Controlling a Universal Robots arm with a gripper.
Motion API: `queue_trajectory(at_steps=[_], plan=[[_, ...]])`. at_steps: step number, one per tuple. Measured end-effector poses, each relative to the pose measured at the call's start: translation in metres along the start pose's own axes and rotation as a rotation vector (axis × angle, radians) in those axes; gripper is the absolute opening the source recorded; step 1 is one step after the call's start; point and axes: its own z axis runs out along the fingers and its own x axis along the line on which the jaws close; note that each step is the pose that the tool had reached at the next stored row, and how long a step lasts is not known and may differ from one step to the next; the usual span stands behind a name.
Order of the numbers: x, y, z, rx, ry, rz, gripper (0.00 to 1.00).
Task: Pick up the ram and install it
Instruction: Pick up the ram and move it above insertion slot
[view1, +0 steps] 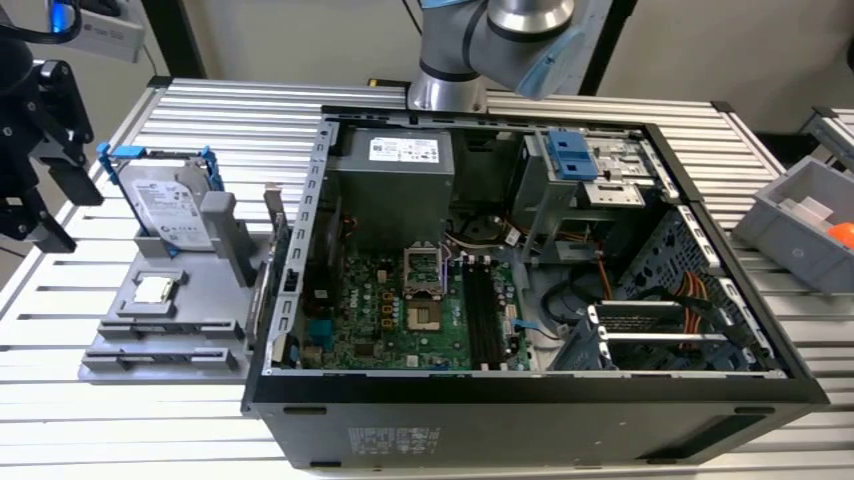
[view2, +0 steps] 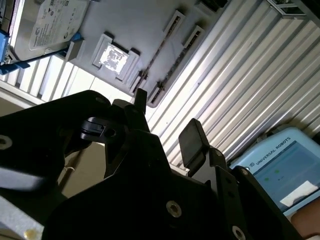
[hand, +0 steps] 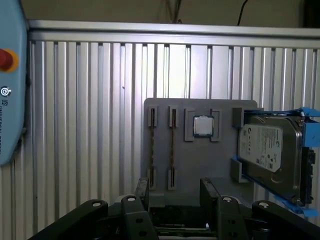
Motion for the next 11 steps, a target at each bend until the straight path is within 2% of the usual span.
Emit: queue_trajectory(at_steps=[11], plan=[[0.0,0.0,0.0046,0.0028,-0.006,0.0,1.0]])
